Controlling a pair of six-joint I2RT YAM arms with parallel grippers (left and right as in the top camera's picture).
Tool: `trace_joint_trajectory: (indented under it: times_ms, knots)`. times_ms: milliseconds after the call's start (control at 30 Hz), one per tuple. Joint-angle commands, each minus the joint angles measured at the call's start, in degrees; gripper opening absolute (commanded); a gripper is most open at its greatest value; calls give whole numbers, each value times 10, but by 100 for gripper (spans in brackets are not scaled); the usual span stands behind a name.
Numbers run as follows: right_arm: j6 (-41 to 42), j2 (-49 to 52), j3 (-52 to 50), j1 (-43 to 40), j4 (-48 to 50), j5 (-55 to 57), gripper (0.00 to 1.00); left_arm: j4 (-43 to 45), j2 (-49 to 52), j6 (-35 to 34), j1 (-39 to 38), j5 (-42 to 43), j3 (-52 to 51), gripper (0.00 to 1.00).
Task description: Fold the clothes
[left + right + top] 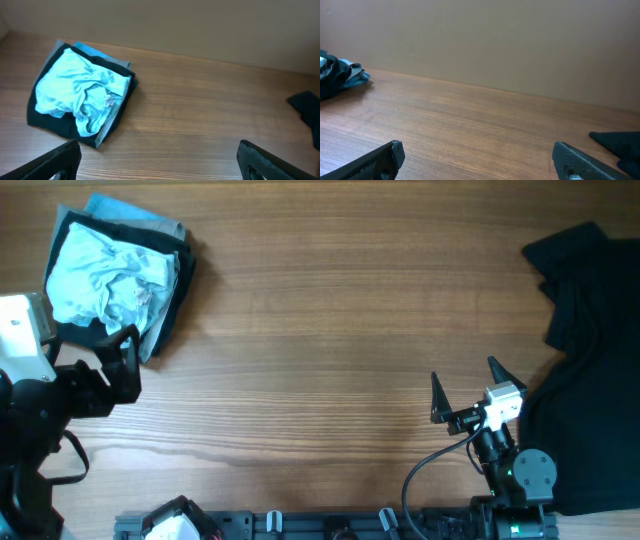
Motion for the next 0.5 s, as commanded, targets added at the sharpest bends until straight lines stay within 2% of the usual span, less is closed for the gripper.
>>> trace_joint_trajectory:
  times_ms: [0,200,367,467]
  knots:
    - [-5,0,0,-3,2,-7,100,1,1,13,-33,-1,4,100]
    - [-5,0,0,-3,2,-7,100,-8,-1,13,-110,-54,1,100]
    - [-5,0,0,-3,2,-7,100,115,-35,13,-209,-111,-59,100]
    - [-5,0,0,-3,2,-7,100,191,-76,13,-233,-119,-132,100]
